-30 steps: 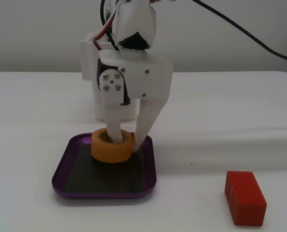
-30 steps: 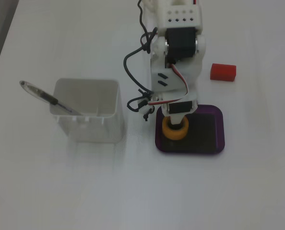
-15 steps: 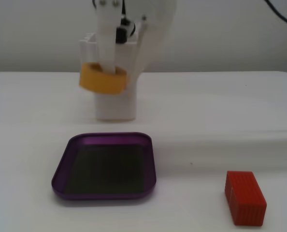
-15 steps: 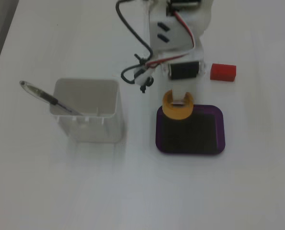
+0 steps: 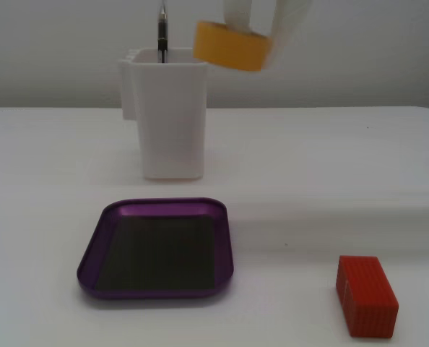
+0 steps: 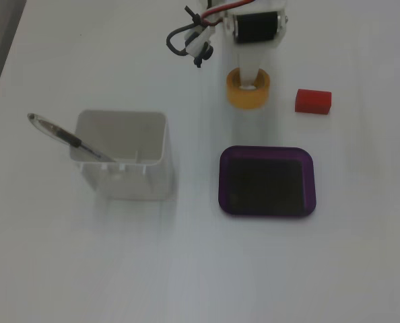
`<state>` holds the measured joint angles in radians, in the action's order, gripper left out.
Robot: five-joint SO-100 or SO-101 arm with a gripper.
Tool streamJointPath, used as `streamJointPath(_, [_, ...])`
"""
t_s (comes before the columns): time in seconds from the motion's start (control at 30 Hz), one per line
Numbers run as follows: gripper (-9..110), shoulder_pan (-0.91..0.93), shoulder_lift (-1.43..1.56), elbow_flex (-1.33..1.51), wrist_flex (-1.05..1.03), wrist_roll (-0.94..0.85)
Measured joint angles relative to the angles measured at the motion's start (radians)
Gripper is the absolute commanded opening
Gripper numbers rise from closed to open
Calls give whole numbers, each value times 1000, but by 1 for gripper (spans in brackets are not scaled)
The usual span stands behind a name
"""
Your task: Remove the yellow tape from the box.
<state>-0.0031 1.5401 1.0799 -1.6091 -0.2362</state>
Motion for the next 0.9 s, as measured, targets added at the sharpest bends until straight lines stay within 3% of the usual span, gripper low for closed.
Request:
streamJointPath(0.47, [-1,0,313,911,503,0])
streamJointPath(0.9, [0,2,314,1054,667,0])
